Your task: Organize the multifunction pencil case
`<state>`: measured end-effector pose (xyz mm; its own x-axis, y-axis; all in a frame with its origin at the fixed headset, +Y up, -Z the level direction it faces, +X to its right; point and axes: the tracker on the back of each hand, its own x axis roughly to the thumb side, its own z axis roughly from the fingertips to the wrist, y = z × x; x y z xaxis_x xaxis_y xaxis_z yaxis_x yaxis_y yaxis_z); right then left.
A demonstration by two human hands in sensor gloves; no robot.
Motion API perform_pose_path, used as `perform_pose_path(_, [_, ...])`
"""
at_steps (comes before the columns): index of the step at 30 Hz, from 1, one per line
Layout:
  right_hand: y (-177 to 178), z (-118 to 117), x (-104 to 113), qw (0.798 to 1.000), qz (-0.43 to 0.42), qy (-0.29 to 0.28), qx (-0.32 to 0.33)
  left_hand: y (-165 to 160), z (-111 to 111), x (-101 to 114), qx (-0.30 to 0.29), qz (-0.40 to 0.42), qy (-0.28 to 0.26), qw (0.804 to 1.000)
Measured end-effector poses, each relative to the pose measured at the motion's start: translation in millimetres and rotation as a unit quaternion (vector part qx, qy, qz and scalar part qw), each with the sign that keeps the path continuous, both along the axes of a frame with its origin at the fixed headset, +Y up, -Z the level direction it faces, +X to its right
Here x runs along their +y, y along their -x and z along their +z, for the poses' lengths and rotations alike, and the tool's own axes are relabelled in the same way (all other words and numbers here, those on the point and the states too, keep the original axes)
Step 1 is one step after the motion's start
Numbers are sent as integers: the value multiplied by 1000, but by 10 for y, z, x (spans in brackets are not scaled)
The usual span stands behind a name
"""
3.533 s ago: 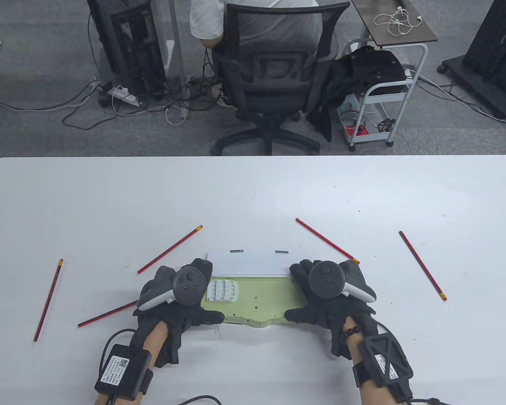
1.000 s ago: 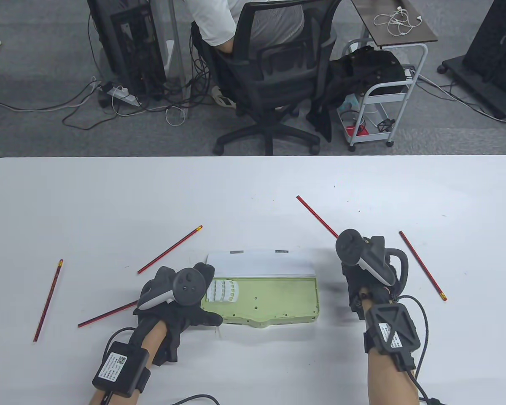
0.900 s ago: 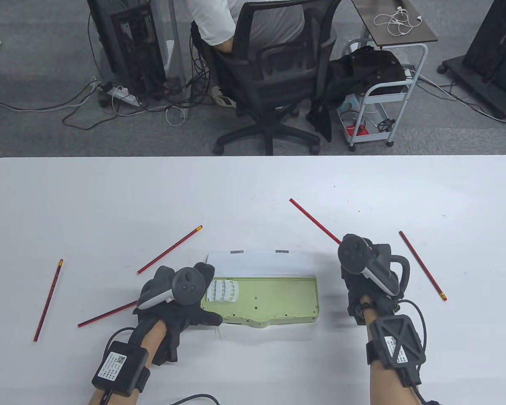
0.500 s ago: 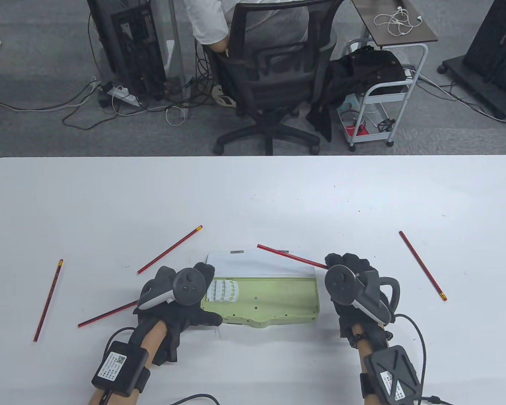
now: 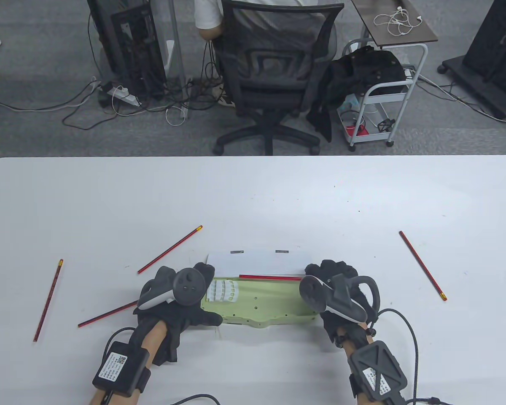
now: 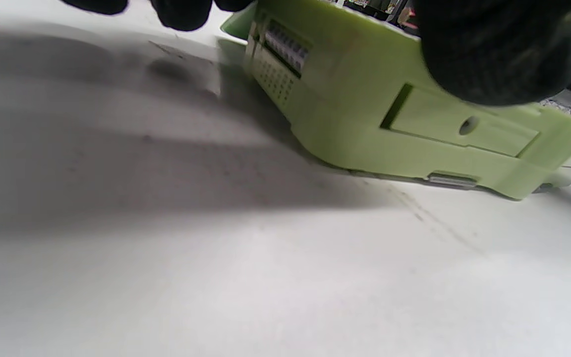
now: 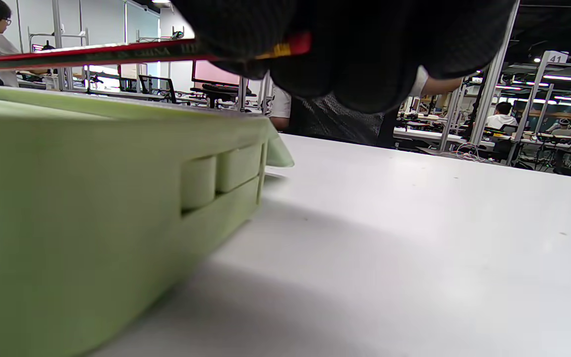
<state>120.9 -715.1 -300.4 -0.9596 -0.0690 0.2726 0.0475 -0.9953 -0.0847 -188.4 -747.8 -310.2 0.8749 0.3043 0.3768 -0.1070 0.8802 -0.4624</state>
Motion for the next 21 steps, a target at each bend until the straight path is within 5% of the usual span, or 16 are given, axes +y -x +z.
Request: perform_pose_path(21, [168, -22, -63, 1000, 2, 6, 26, -1, 4, -10, 1, 0, 1, 1000])
